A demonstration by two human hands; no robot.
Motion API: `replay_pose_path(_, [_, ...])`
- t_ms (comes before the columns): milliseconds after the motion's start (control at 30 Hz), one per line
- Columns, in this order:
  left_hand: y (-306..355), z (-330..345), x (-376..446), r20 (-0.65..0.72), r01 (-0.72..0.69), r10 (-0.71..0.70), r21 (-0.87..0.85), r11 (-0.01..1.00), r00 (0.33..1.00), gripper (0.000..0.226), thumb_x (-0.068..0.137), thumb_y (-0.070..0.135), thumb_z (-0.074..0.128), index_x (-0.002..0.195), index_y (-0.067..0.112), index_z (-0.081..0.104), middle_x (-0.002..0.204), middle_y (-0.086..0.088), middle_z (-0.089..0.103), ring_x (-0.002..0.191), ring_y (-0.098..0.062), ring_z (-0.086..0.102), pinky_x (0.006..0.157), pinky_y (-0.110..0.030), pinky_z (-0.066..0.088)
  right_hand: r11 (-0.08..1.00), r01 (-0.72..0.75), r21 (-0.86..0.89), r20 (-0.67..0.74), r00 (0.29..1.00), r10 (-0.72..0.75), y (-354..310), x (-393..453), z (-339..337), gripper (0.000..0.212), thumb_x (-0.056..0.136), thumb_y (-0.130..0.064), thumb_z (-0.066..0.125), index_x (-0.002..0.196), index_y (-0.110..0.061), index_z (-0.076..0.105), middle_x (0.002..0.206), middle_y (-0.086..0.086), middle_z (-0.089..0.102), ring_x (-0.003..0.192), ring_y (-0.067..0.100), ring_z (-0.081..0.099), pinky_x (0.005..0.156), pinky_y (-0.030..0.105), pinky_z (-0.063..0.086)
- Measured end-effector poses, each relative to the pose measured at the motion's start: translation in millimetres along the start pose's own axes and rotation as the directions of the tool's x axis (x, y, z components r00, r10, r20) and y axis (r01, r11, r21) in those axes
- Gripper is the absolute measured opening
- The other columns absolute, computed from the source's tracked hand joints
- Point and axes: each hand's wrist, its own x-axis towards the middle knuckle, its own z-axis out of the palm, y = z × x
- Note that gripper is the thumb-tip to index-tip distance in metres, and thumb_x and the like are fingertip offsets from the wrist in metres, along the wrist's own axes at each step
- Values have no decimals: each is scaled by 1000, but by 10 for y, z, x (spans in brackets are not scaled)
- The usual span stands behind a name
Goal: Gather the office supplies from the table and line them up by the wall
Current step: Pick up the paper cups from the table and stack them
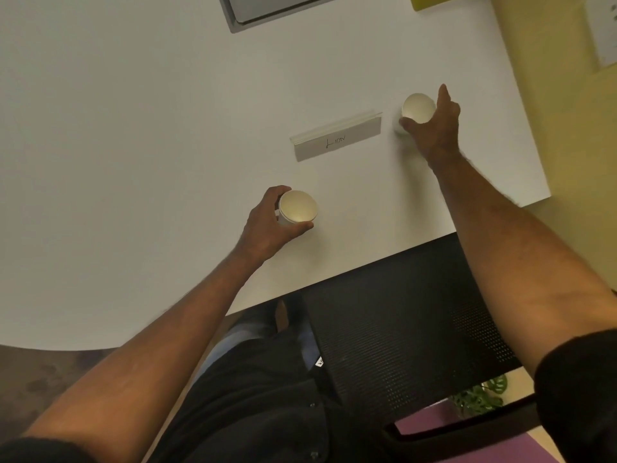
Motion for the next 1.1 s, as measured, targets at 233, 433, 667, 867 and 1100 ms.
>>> replay_pose_path(233, [48,-38,-101,-24,18,-18,-3,1000,1000,75,67,41,89,129,30,48,118,21,54,111,-6,54,93,-29,51,996,45,-81,-291,954,-67,-156,-532,4,76,76,-35,76,139,-7,45,142,12,40,131,31,42,93,23,38])
replay_pose_path(433, [65,-121,-234,-75,10,-12,-25,1000,997,74,68,42,88,129,28,49,120,19,54,111,-7,55,95,-33,52,970,231,-81,-305,920,-244,-499,-1100,219,51,79,-30,67,119,-4,51,126,12,46,114,26,45,82,13,28])
replay_pose_path(667, [-5,-308,-516,-157,5,-15,-60,998,988,70,69,37,87,128,25,51,124,13,57,108,-9,55,91,-29,51,965,251,73,349,900,-260,-995,-1816,660,47,85,-41,75,120,-12,61,122,4,51,103,18,57,94,33,51])
replay_pose_path(867, [-238,-739,-823,-223,-21,-5,-113,993,975,68,69,40,86,128,28,54,117,22,56,101,7,57,87,-21,51,979,200,47,776,609,-162,-1453,-2643,1061,58,83,-51,75,128,-19,58,124,-3,60,109,17,65,91,36,58])
replay_pose_path(1100, [-939,-1446,-1366,-279,-30,-8,-131,991,960,81,64,49,87,134,27,51,124,18,54,104,9,53,83,-5,41,956,293,-7,772,609,-181,-1961,-3464,1701,52,81,-43,79,124,-20,61,122,-4,62,111,16,62,90,32,55])
